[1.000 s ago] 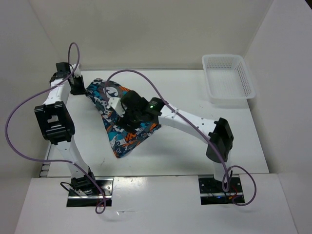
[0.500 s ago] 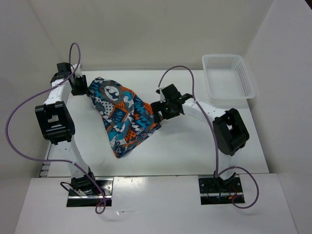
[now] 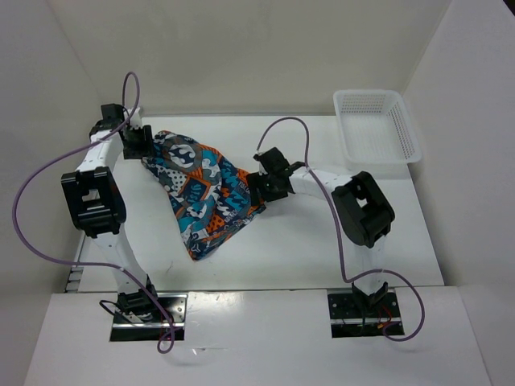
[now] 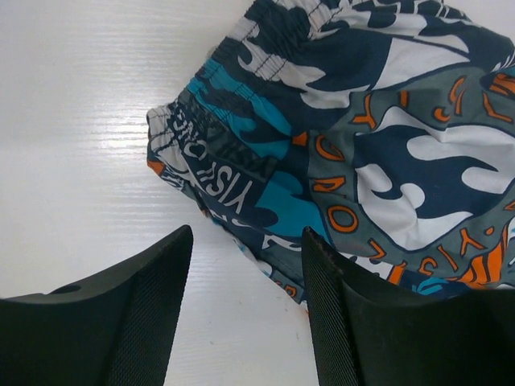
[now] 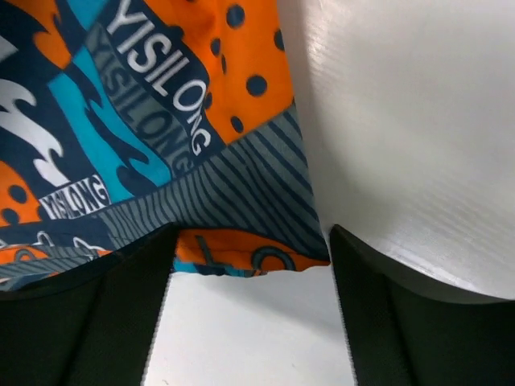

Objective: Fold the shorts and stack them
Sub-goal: Fold the shorts

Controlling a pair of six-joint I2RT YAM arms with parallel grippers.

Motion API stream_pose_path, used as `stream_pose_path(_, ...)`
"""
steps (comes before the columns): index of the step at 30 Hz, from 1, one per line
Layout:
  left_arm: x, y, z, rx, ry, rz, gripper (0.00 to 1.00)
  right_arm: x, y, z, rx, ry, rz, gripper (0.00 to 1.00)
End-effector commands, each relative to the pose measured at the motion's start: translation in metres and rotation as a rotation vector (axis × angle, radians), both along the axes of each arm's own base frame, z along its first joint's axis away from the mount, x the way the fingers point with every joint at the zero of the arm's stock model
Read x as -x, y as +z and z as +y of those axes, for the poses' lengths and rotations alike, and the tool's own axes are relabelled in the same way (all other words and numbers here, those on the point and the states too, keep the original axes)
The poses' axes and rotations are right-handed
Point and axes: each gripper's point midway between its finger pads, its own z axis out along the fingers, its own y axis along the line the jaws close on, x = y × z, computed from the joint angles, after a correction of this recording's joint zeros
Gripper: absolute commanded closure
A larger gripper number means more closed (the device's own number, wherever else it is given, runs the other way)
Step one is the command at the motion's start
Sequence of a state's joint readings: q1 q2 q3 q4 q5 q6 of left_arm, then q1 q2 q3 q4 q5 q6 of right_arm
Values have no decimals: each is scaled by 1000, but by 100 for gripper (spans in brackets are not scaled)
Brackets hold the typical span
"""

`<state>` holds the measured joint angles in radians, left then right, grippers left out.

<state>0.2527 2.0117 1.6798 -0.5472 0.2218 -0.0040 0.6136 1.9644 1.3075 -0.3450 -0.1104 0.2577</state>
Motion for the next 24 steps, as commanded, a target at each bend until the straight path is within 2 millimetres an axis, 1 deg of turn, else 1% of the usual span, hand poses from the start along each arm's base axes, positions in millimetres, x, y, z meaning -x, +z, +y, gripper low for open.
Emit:
stream_pose_path(1, 5, -7, 5, 4, 8, 18, 36, 20, -17, 8, 48, 28, 28, 22)
stream_pose_path(2, 5, -7, 5, 4, 8, 18, 36, 26, -22, 10, 53, 43, 49, 25)
stream_pose_path(3, 8, -10, 8, 15, 13, 25, 34, 26, -22, 10, 56, 51, 46, 29)
stream_pose_path(4, 8, -10, 8, 15, 13, 25, 34, 31, -22, 15, 56, 66, 45, 35)
stream_pose_path(5, 8, -10, 8, 15, 13, 25, 34, 36, -30, 10, 77, 75, 65, 52)
stream_pose_path(6, 11, -13, 7, 18, 13, 35, 34, 40, -34, 7, 85, 75, 76, 62)
stream_pose_path(7, 11, -9, 7, 16, 13, 26, 33, 40, -34, 7, 86, 75, 76, 72)
stream_pose_path(8, 11, -9, 7, 16, 13, 26, 33, 41, -33, 3, 98, 84, 67, 96)
stream_pose_path(9, 14, -8, 10, 16, 22, 26, 33, 39, -28, 3, 97, 78, 50, 100)
stream_pose_path(10, 14, -4, 11, 13, 22, 17, 33, 37, -24, 2, 103, 108, 29, 100)
stream_pose_path(11, 16, -7, 10, 16, 22, 26, 33, 26, -21, -13, 139, 74, 4, 100)
stream_pose_path(12, 16, -3, 10, 13, 22, 17, 33, 12, -13, -23, 153, 44, -26, 100)
stream_pose_path(13, 18, 0, 9, 14, 22, 19, 32, -1, -9, -40, 179, 9, -53, 100)
stream_pose_path(14, 18, 0, 9, 14, 22, 19, 32, -21, 0, -59, 214, -17, -102, 100)
stream_pose_path(15, 21, 3, 9, 14, 22, 20, 31, -57, 11, -102, 278, -124, -170, 100)
stream_pose_path(16, 21, 3, 9, 14, 22, 20, 31, -75, 9, -125, 364, -96, -218, 100)
stream_pose_path(17, 18, 7, 9, 12, 22, 12, 31, -104, 25, -155, 467, -153, -308, 100)
stream_pose_path(18, 20, 6, 9, 14, 22, 20, 31, -129, 41, -157, 503, -152, -413, 96)
stream_pose_path(19, 18, 6, -1, 14, 1, 20, 31, -154, 59, -155, 557, -108, -490, 75)
stream_pose_path(20, 18, 6, -6, 14, -9, 21, 31, -168, 70, -143, 526, -76, -525, 50)
stream_pose_path(21, 17, 6, -10, 14, -18, 21, 31, -178, 81, -133, 489, -58, -538, 20)
stream_pose_path(22, 18, 2, -21, 16, -41, 30, 31, -192, 103, -121, 440, -77, -559, 14)
stream_pose_path(23, 20, -1, -27, 18, -51, 40, 31, -195, 116, -110, 406, -70, -578, 11)
stream_pose_path(24, 19, -1, -35, 34, -73, 37, 31, -195, 125, -93, 378, -45, -601, 7)
